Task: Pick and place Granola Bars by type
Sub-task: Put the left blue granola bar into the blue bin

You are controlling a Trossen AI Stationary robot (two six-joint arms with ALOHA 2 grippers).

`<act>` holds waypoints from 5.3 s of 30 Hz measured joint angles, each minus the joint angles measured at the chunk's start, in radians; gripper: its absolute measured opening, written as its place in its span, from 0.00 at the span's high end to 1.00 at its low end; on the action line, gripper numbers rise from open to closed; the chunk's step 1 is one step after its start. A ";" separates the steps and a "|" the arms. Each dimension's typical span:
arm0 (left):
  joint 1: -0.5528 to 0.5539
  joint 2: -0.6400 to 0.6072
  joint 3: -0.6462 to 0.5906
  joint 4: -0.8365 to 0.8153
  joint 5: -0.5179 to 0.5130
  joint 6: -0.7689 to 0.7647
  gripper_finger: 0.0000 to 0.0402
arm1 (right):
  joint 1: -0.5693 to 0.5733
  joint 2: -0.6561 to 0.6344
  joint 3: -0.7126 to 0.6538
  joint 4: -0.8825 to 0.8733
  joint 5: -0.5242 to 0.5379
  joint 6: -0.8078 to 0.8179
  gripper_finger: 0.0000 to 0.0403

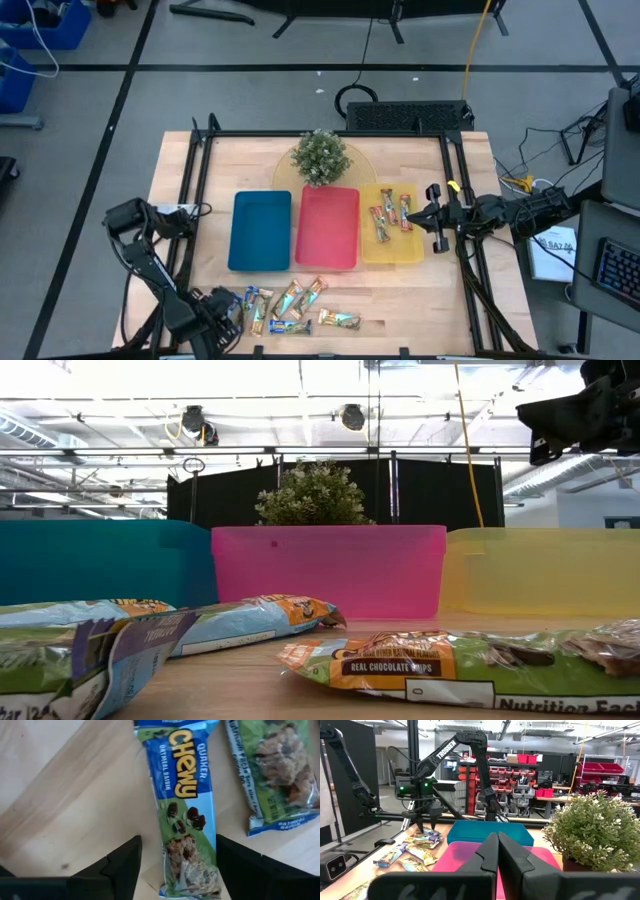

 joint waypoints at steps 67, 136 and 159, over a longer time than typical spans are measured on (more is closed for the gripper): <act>0.789 -0.475 0.038 -0.384 -0.166 0.260 0.76 | 0.000 0.004 0.000 0.000 0.003 -0.026 1.00; 0.886 -0.341 0.219 -0.443 0.076 0.592 0.26 | 0.000 0.005 0.000 -0.009 0.002 -0.002 1.00; 0.191 -0.111 0.219 0.028 -0.176 0.243 0.39 | 0.000 0.007 0.000 -0.031 0.003 -0.001 1.00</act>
